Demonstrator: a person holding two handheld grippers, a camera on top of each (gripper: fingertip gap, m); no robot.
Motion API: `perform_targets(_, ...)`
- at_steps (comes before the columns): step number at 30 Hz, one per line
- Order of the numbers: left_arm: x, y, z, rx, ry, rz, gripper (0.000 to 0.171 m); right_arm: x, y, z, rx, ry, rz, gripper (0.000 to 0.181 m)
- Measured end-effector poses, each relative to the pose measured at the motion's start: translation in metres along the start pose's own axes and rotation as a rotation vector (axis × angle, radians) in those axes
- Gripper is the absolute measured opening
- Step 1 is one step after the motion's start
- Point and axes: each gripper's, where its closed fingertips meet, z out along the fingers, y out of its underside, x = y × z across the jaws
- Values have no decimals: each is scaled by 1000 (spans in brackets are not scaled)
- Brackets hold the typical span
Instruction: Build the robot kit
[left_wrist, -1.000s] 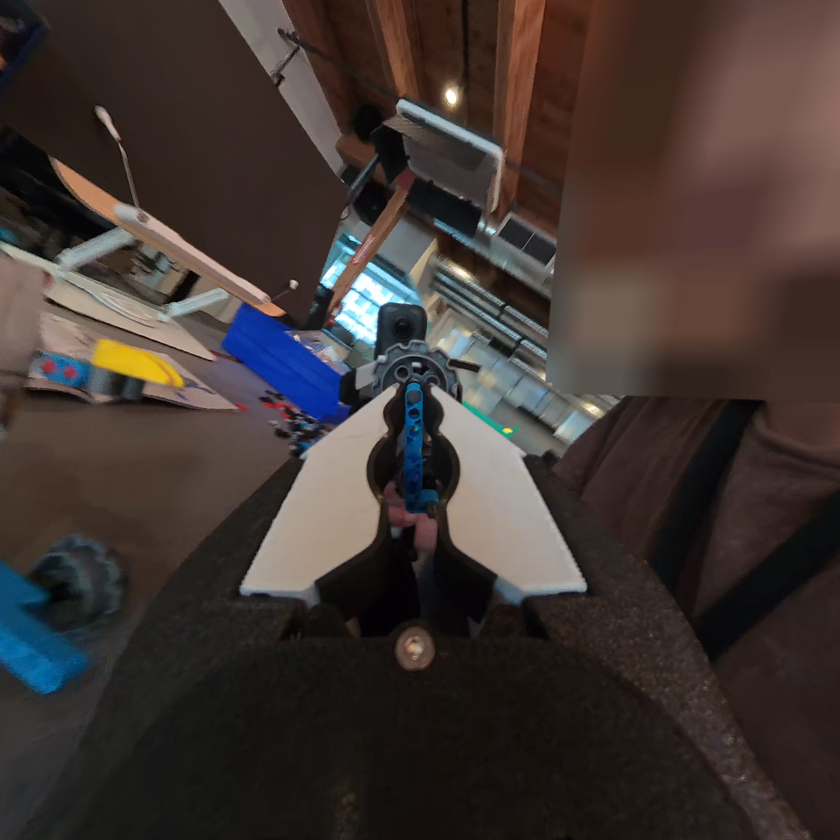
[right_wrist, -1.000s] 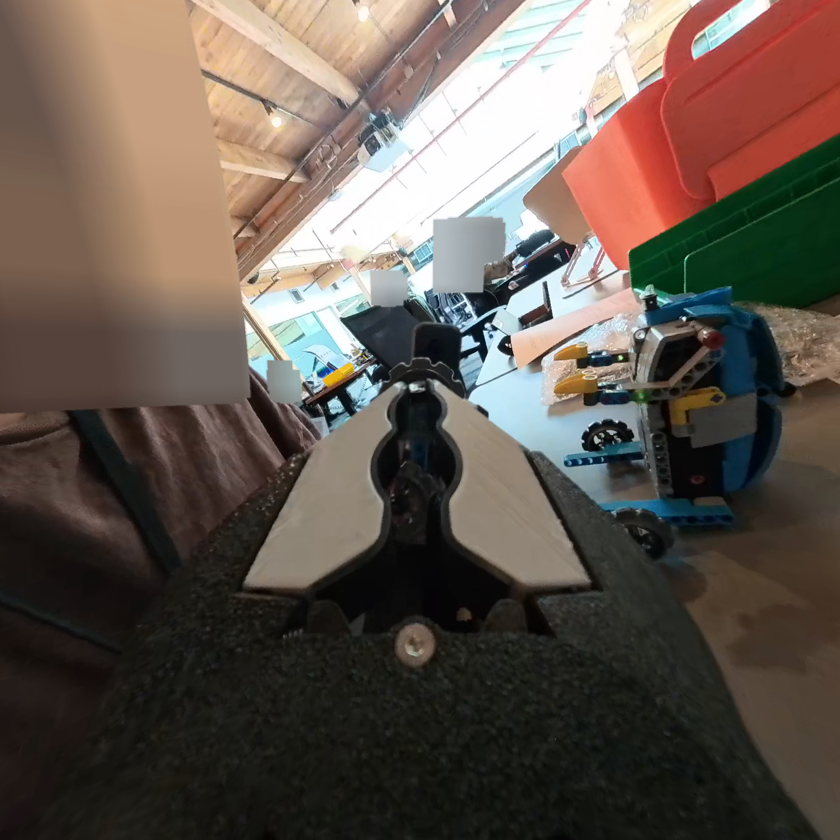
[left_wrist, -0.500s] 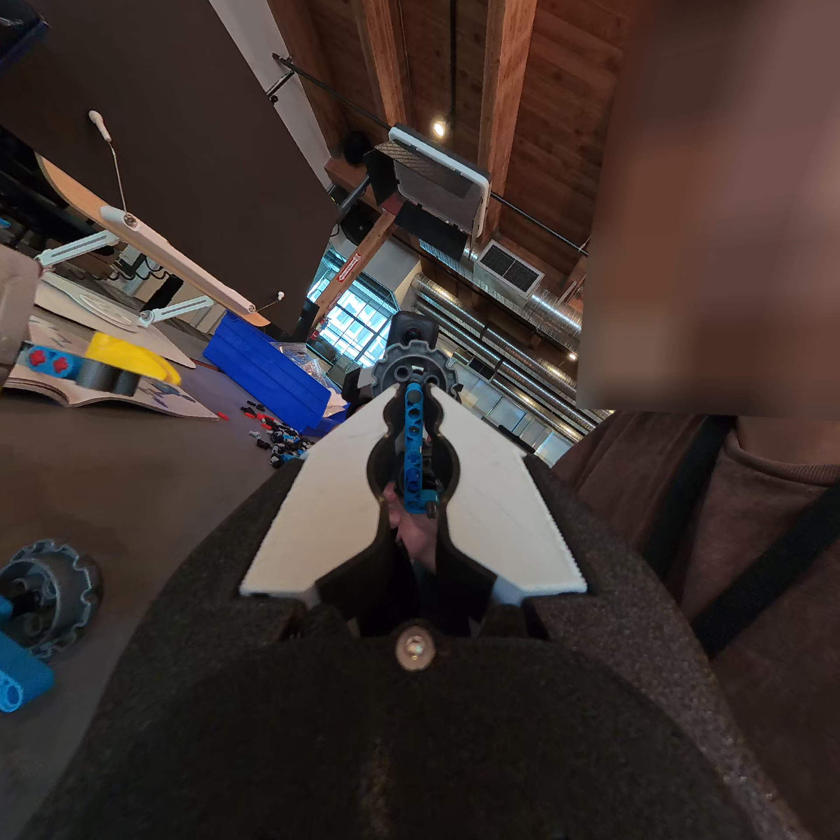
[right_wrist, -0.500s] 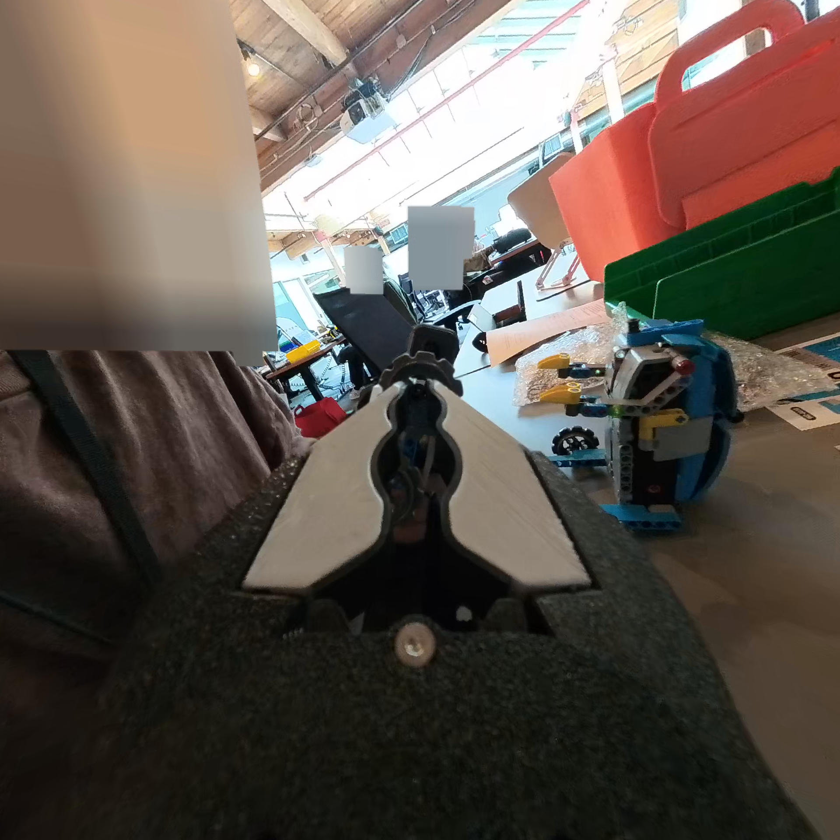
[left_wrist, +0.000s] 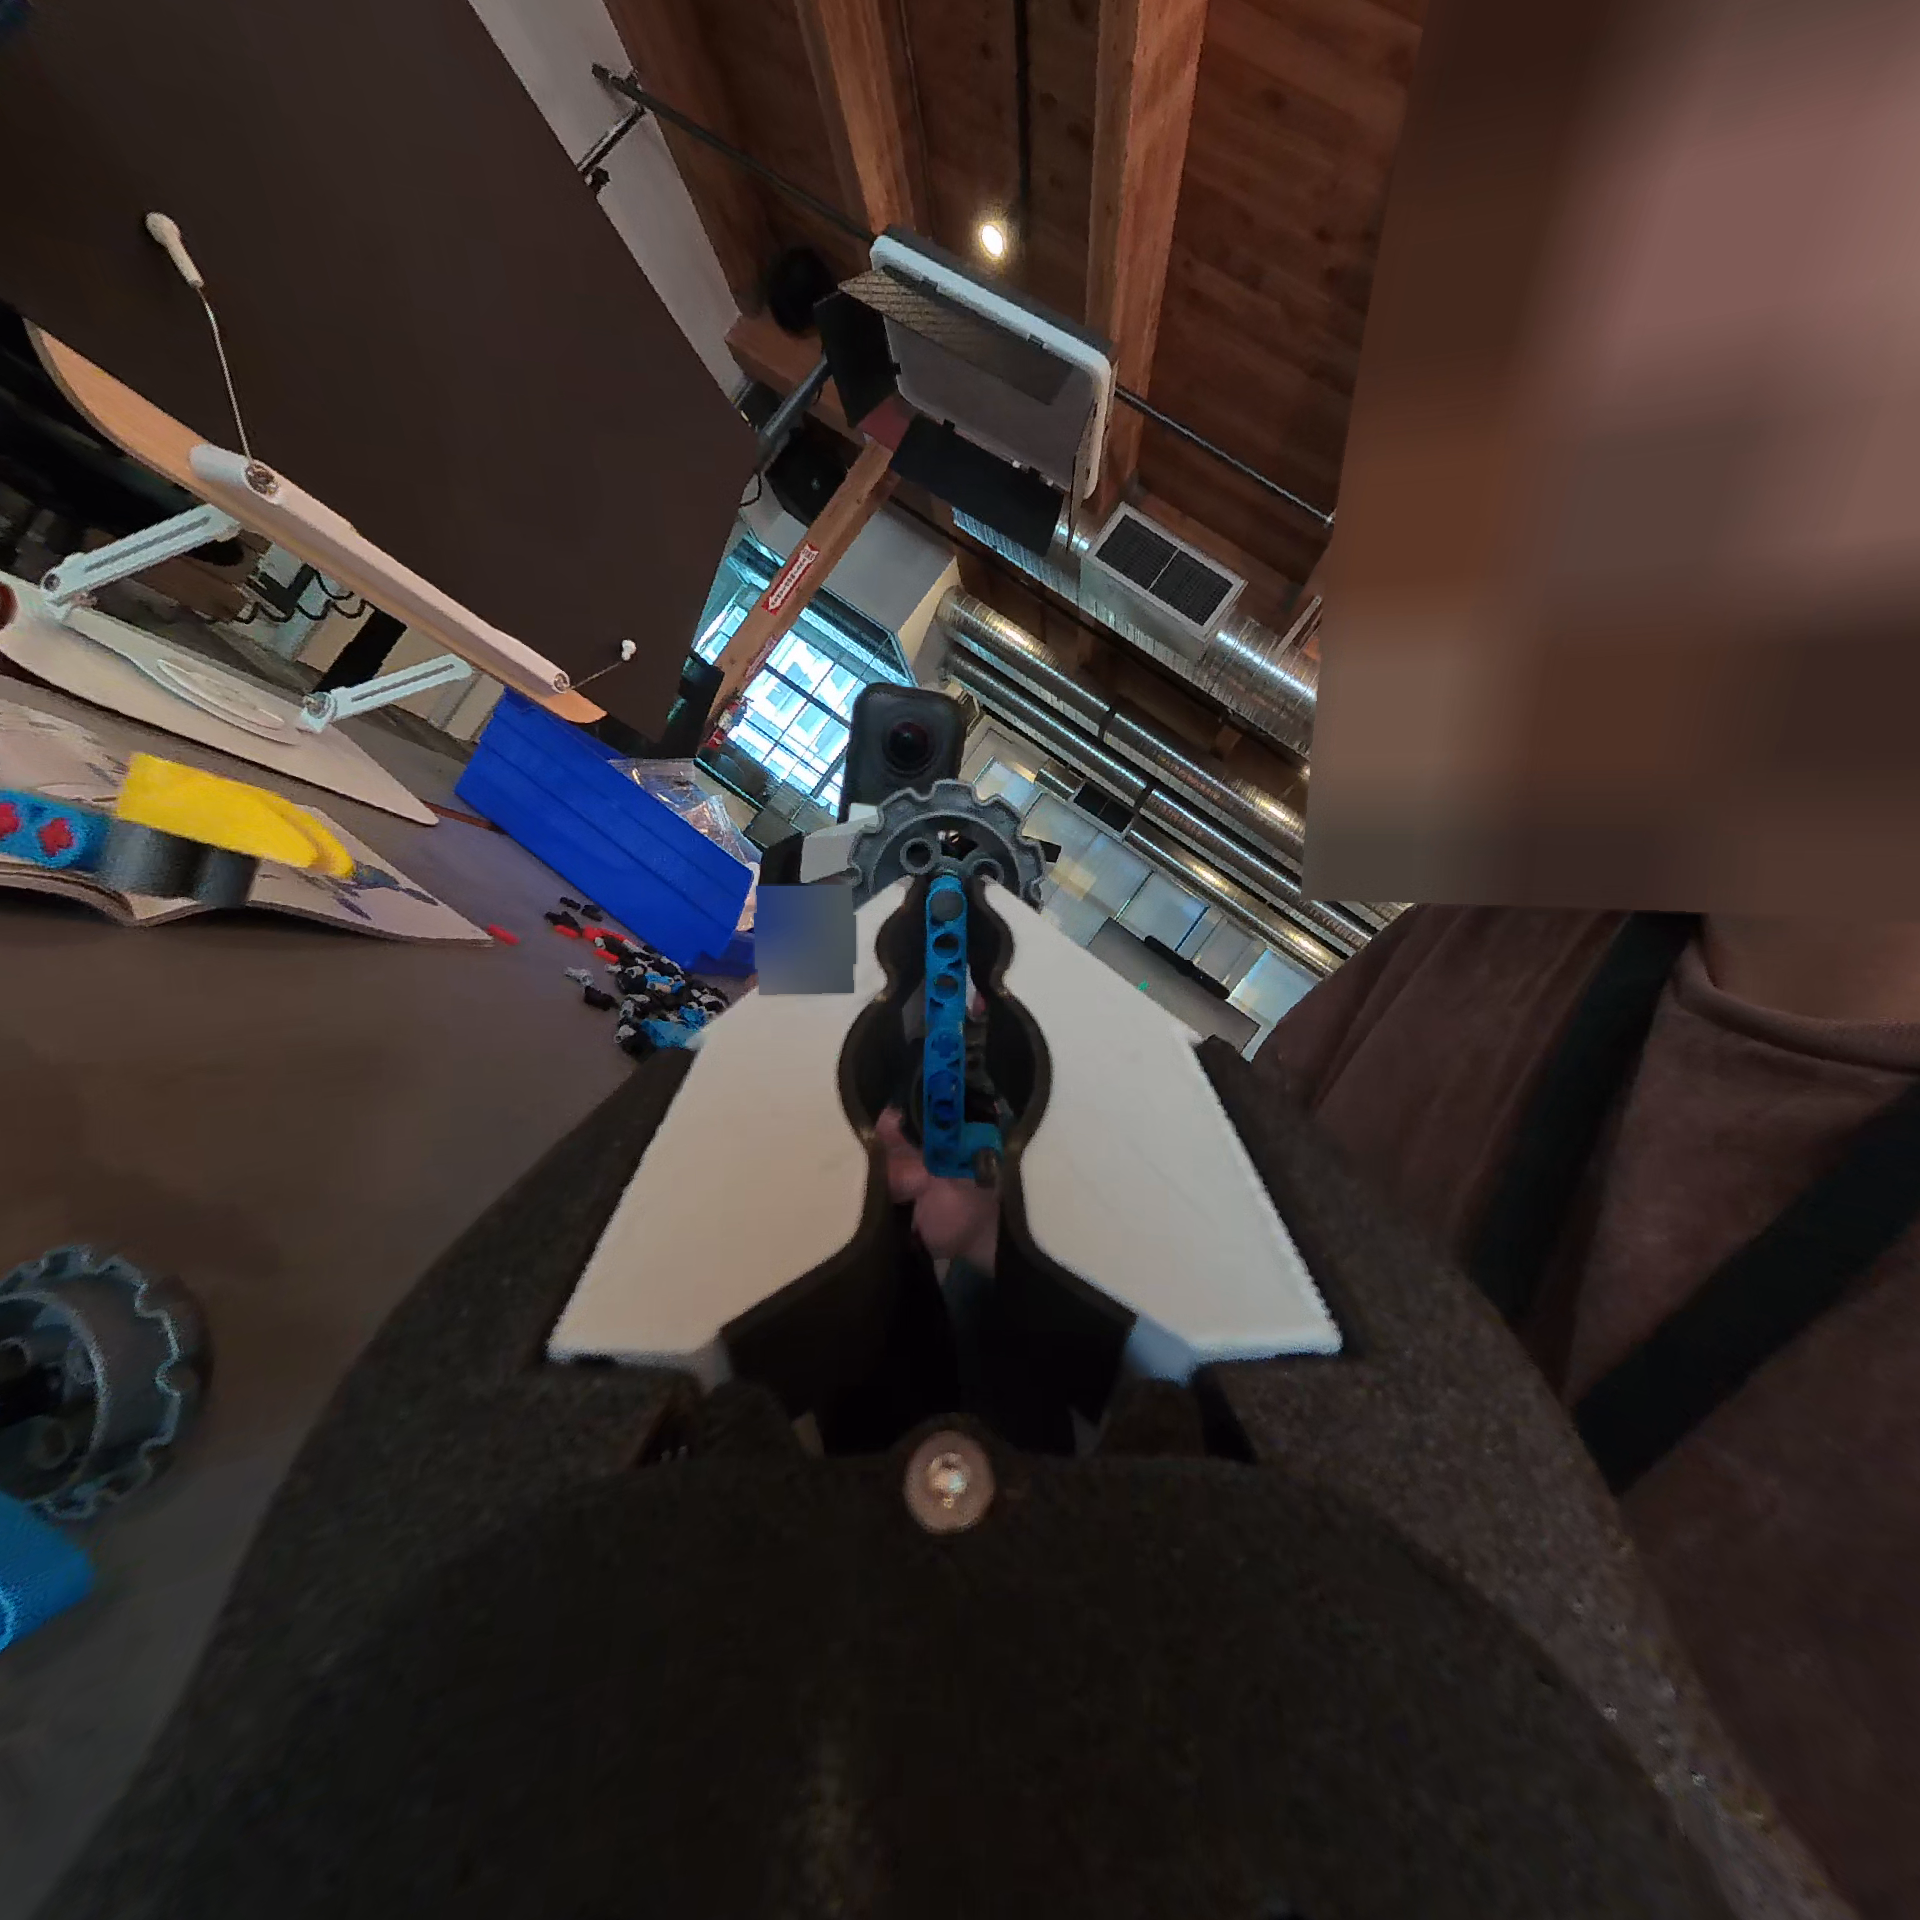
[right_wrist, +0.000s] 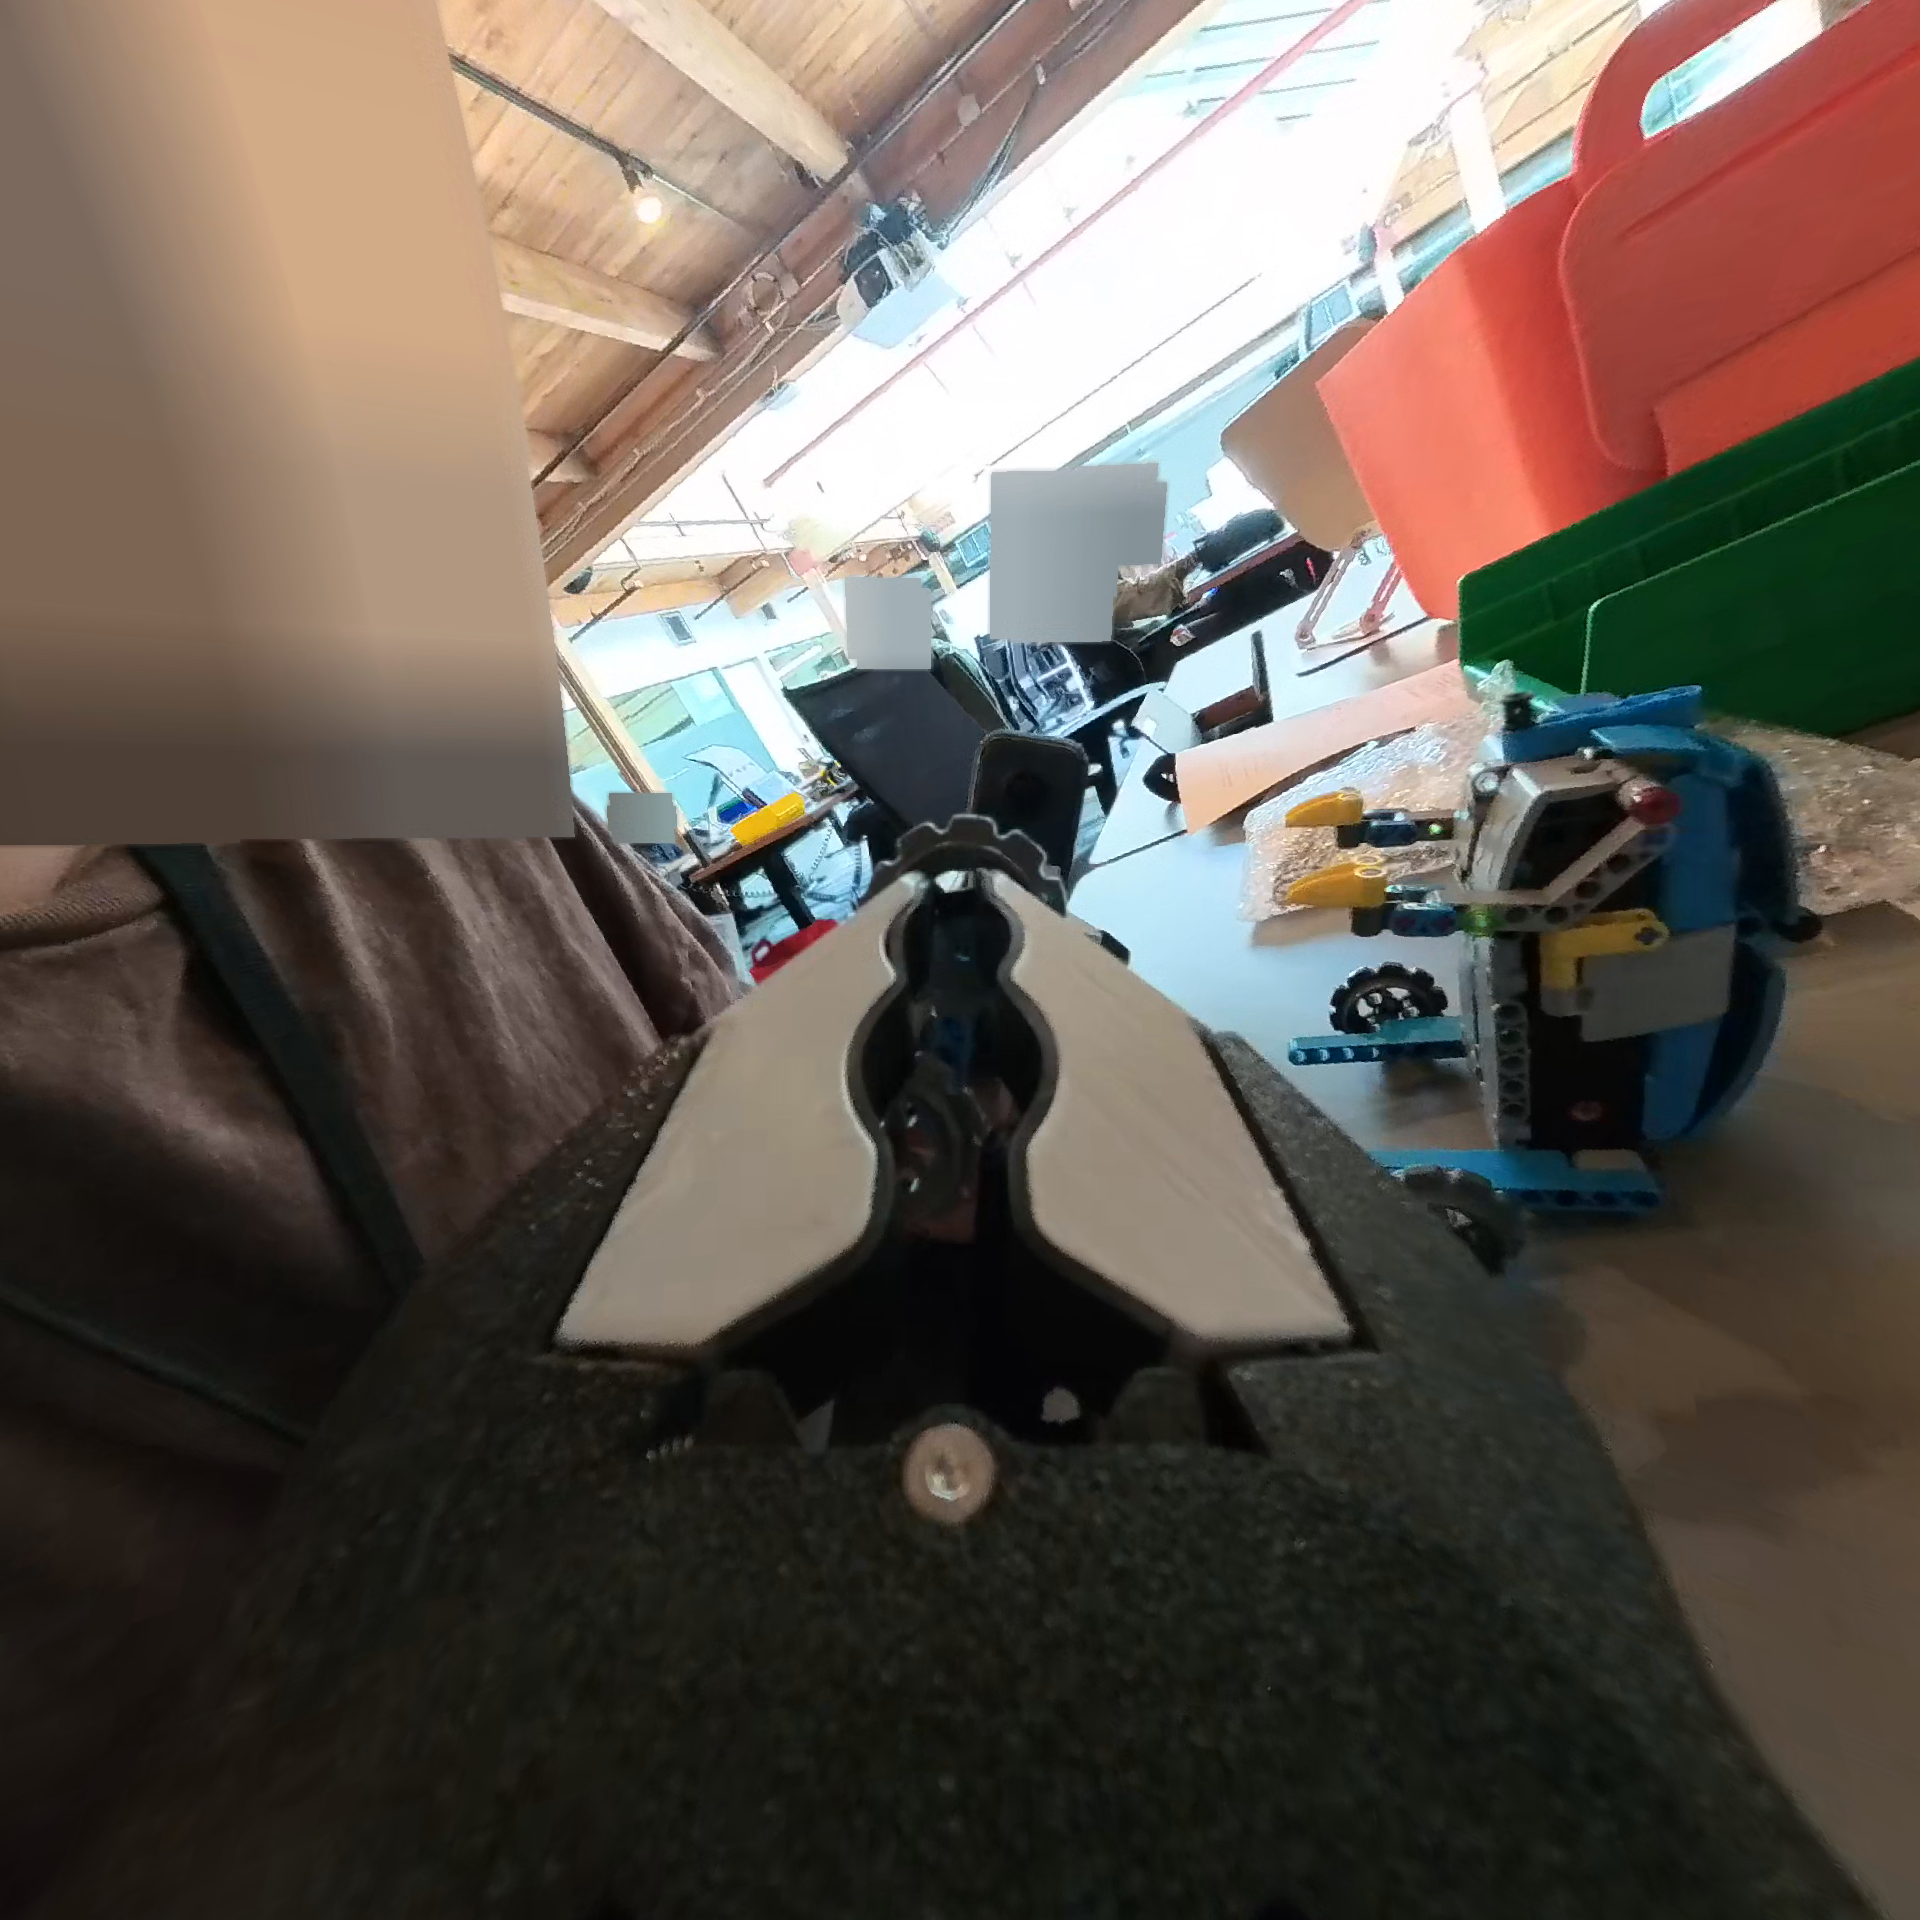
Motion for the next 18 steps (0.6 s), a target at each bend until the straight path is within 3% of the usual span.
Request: perform_targets(18,-1,-5,-2,25,10,-22,6,1,-2,-3,-10,11,-28,6)
